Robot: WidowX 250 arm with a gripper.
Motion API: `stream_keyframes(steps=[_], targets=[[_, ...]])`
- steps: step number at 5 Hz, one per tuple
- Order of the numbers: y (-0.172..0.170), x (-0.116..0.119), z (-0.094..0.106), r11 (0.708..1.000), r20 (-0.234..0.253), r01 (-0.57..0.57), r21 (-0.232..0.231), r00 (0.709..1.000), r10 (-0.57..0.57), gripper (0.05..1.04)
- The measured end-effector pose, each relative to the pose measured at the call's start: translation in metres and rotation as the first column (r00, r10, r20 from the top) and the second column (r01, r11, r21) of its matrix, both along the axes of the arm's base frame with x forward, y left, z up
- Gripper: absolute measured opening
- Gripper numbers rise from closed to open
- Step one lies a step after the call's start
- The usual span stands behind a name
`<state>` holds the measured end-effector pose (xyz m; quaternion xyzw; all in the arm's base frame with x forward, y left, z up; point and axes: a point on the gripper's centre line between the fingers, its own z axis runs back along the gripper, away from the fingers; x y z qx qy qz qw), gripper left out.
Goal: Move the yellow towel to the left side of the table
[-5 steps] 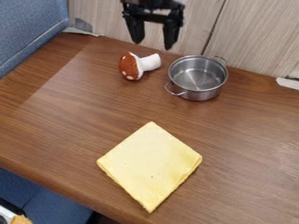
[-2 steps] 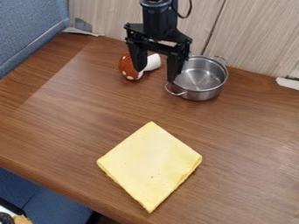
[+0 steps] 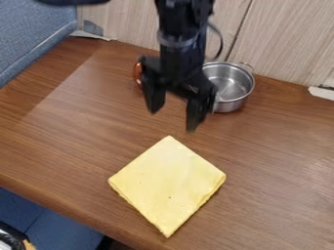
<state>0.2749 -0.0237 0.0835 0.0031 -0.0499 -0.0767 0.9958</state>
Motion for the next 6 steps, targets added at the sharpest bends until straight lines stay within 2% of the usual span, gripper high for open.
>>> stream_keyframes(steps=[1, 2, 3, 4, 6], targets=[[-0.014, -0.013, -0.017, 0.998, 0.016, 0.053, -0.033, 0.998, -0.053, 1.0], [-0.022, -0.026, -0.034, 0.996, 0.013, 0.082, -0.03, 0.997, -0.082, 1.0], [-0.019, -0.037, -0.054, 0.995, -0.03, 0.102, -0.015, 0.994, -0.102, 1.0], [-0.014, -0.037, -0.06, 0.996, -0.042, 0.094, 0.0, 0.995, -0.094, 1.001], [0.001, -0.021, -0.062, 0.998, -0.055, 0.055, 0.016, 0.997, -0.054, 1.001]])
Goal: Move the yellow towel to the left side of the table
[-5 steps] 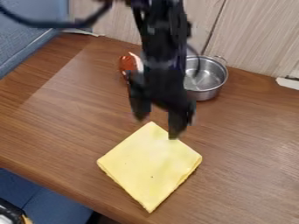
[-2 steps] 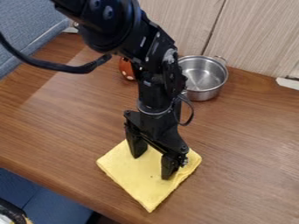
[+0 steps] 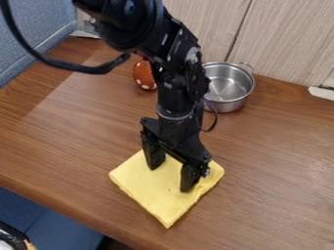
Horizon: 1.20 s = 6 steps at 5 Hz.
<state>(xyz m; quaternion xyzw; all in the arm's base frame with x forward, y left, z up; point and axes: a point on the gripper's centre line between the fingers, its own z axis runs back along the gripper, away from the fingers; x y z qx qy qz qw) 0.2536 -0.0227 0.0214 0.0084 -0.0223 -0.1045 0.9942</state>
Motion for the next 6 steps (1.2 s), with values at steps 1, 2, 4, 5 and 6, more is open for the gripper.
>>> stream_keyframes(steps=[1, 2, 4, 5, 6], targets=[[0.025, 0.015, 0.002, 0.997, -0.02, -0.051, 0.053, 0.998, 0.052, 1.001], [0.065, 0.026, 0.002, 0.982, -0.022, -0.178, 0.058, 0.983, 0.18, 1.001], [0.134, 0.041, 0.001, 0.93, -0.025, -0.361, 0.062, 0.931, 0.363, 1.001], [0.169, 0.048, 0.0, 0.895, -0.023, -0.44, 0.069, 0.896, 0.443, 1.001], [0.199, 0.051, 0.001, 0.861, -0.015, -0.503, 0.077, 0.863, 0.506, 1.001]])
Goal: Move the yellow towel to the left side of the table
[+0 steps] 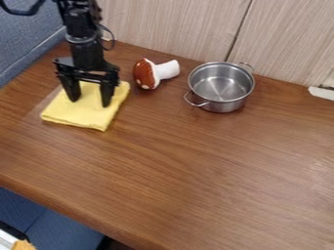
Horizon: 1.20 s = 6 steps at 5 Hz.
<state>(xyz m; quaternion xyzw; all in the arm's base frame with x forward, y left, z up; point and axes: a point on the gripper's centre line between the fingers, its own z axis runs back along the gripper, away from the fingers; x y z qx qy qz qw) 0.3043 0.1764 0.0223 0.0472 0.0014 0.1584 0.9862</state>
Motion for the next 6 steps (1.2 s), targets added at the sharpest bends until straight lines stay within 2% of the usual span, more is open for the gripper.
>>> stream_keyframes(steps=[1, 4, 5, 6], targets=[[0.016, -0.002, 0.001, 0.999, 0.004, -0.038, 0.011, 0.999, 0.038, 1.001], [0.012, -0.007, 0.006, 0.999, 0.022, -0.047, 0.022, 0.999, 0.047, 1.001], [0.005, -0.006, 0.018, 0.999, 0.021, -0.031, 0.024, 0.999, 0.031, 0.999], [0.002, -0.005, 0.05, 0.997, 0.08, -0.046, 0.06, 0.996, 0.041, 0.999]])
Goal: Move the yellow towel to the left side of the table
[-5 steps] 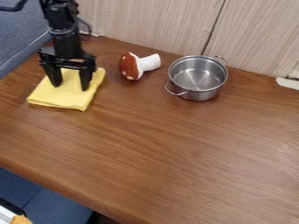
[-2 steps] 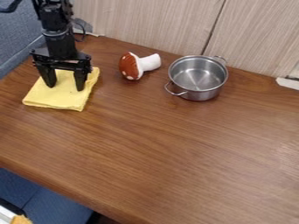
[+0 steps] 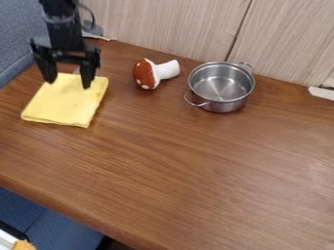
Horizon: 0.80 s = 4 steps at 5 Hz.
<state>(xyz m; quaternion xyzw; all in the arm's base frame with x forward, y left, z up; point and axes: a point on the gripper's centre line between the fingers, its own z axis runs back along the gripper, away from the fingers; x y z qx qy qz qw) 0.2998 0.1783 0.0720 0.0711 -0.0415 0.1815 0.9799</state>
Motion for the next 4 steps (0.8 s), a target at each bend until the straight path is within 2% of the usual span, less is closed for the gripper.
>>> stream_keyframes(steps=[2, 3, 4], targets=[[-0.013, -0.012, 0.046, 0.998, 0.117, -0.032, 0.048, 0.993, 0.026, 0.999], [-0.021, -0.016, 0.045, 1.0, 0.185, -0.018, 0.004, 0.983, 0.017, 0.999], [-0.018, -0.016, 0.045, 1.0, 0.19, -0.023, 0.004, 0.982, 0.022, 0.999]])
